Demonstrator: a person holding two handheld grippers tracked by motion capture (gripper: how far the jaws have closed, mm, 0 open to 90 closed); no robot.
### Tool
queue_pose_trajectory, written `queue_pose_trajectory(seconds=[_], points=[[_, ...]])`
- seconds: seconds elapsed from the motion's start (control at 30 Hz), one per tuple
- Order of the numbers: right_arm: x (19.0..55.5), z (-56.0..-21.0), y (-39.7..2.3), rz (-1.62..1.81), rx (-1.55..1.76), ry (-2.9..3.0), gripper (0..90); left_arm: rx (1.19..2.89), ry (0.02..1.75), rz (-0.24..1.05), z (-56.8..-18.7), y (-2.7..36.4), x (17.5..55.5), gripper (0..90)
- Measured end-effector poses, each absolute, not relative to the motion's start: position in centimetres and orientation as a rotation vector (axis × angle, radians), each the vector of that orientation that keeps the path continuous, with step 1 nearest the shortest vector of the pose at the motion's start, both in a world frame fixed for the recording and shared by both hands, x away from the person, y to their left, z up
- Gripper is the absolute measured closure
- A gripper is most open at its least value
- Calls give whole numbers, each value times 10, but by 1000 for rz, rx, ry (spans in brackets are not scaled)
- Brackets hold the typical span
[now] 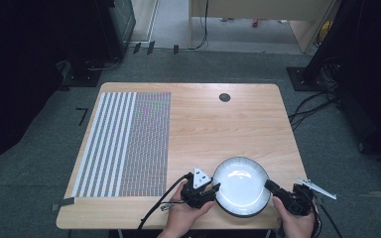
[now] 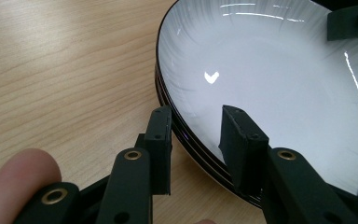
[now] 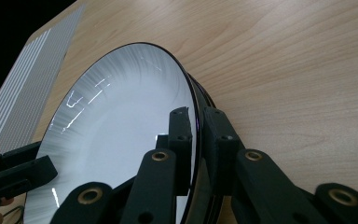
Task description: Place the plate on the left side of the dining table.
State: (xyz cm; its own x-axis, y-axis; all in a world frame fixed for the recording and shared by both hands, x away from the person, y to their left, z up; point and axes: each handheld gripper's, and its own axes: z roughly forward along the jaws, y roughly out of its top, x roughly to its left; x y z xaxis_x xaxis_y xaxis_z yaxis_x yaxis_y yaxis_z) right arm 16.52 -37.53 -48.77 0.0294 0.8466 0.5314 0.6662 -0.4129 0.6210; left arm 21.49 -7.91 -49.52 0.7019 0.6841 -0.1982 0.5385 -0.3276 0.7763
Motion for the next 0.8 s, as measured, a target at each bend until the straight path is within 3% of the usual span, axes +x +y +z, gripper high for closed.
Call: queue_pose_trajectory(seconds=[0.8], points=[[182, -491, -381, 1367, 2133, 1659, 832, 2001, 949, 206, -496, -81, 216, 641]])
